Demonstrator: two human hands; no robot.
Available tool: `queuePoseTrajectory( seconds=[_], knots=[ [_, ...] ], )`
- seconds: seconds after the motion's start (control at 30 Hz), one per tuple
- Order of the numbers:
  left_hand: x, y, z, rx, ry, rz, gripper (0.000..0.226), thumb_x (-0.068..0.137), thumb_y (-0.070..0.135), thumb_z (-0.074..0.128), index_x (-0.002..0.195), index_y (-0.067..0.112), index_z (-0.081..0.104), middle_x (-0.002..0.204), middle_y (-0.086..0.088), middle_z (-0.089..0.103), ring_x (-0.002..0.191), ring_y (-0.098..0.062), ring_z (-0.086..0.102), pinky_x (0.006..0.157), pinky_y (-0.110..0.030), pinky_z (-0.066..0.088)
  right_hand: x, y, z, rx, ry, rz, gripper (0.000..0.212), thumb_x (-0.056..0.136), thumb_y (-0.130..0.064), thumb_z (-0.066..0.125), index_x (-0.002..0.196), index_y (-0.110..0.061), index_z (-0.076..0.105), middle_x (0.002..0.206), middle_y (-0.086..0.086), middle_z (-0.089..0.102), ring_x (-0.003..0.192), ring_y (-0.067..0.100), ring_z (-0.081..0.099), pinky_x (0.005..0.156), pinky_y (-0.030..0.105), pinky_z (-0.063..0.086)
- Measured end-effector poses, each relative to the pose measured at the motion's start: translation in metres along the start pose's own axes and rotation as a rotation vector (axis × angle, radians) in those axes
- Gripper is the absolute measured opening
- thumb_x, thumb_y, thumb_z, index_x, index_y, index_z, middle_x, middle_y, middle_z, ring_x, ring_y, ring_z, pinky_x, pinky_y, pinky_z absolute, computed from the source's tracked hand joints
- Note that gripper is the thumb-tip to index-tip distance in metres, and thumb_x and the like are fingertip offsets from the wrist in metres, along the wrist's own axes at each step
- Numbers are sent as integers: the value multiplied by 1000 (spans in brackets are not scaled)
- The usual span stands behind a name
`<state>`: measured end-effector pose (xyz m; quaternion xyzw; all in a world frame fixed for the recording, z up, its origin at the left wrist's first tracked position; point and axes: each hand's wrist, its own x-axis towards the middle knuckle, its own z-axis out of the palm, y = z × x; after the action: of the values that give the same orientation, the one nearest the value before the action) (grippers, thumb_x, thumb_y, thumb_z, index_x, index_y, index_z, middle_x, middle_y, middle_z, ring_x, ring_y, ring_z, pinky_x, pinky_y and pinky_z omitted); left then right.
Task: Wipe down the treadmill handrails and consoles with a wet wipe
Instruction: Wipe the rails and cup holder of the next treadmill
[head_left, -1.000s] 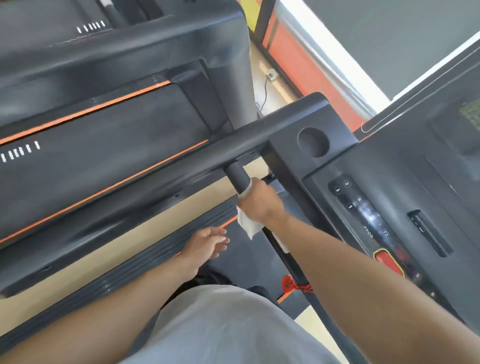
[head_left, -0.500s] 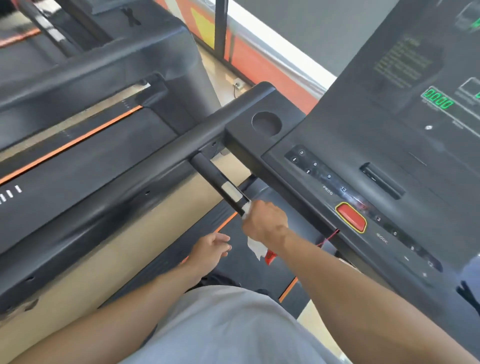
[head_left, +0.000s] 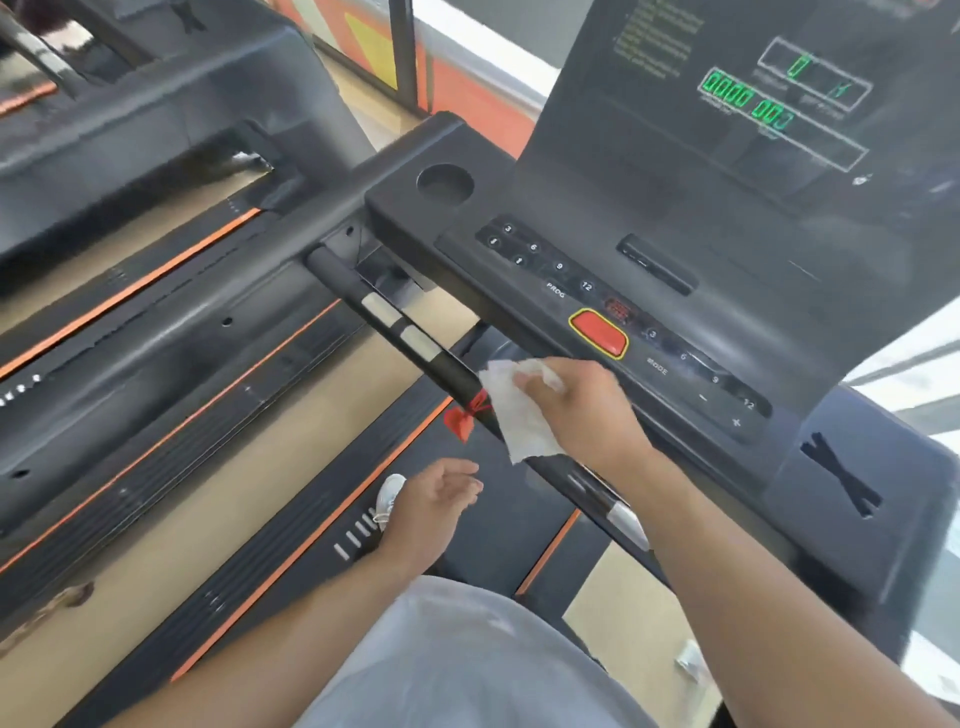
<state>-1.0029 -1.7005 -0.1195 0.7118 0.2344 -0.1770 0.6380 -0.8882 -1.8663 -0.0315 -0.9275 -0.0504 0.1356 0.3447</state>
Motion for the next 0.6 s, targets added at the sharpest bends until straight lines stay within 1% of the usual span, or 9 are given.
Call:
queuePoseTrajectory(
  seconds=[0.07, 0.13, 0.17, 0.23, 0.3, 0.37, 0.47, 0.5, 0.6],
  knots=[
    [-4, 7, 4, 60, 49, 57, 17, 93, 16, 70, 106, 27, 70, 92, 9, 77, 89, -2, 70, 77, -12, 47, -21, 20, -20, 160, 161, 155, 20, 90, -41, 71, 85, -22, 70, 77, -5, 69, 73, 15, 61, 63, 28, 47],
    [-4, 21, 11, 72, -5, 64, 22, 90, 18, 75, 110, 26, 69, 96, 11, 76, 91, 2, 70, 80, -10, 47, -36, 34, -26, 263, 290, 292, 30, 84, -41, 79, 81, -16, 63, 77, -1, 67, 71, 18, 59, 61, 32, 46],
    [-3, 28, 16, 7, -81, 37, 28, 88, 20, 77, 115, 24, 67, 101, 9, 76, 94, 1, 70, 84, -13, 48, -42, 36, -26, 349, 289, 350, 35, 81, -41, 82, 82, -12, 61, 76, 0, 67, 69, 18, 59, 60, 32, 46],
    [1, 40, 29, -159, -253, -56, 48, 81, 30, 80, 124, 22, 62, 113, 2, 75, 105, -10, 71, 92, -29, 54, -54, 40, -15, 526, 205, 441, 40, 77, -41, 86, 81, -10, 62, 76, 1, 69, 67, 19, 62, 61, 36, 54],
    [4, 46, 40, -216, -382, -114, 57, 78, 34, 78, 130, 16, 60, 120, -6, 73, 111, -22, 70, 95, -40, 56, -63, 45, -2, 556, 144, 469, 34, 74, -39, 89, 78, -13, 66, 77, -1, 74, 71, 23, 69, 67, 42, 59],
    [5, 46, 51, -164, -453, -72, 46, 87, 22, 77, 129, 9, 63, 119, -11, 73, 111, -25, 70, 91, -38, 59, -69, 49, 7, 569, 141, 479, 26, 74, -38, 89, 77, -18, 74, 78, -1, 77, 77, 26, 74, 71, 45, 61],
    [6, 40, 62, -56, -393, -3, 21, 96, 12, 68, 115, 6, 72, 106, -8, 78, 102, -24, 74, 78, -26, 60, -73, 54, 6, 548, 171, 512, 15, 78, -38, 87, 76, -26, 78, 76, -4, 77, 75, 20, 74, 67, 36, 59],
    [8, 36, 65, -44, -389, 6, 17, 97, 14, 67, 112, 9, 74, 104, -6, 78, 101, -25, 74, 78, -29, 60, -75, 56, 2, 572, 161, 511, 13, 80, -36, 85, 78, -25, 79, 77, -3, 77, 73, 19, 73, 67, 34, 58],
    [15, 31, 68, 0, -376, 66, 17, 96, 28, 67, 104, 17, 76, 98, -8, 78, 98, -31, 73, 84, -49, 60, -82, 64, -13, 789, 115, 483, 11, 86, -29, 81, 89, -18, 82, 87, 5, 79, 77, 24, 70, 68, 35, 55]
  ],
)
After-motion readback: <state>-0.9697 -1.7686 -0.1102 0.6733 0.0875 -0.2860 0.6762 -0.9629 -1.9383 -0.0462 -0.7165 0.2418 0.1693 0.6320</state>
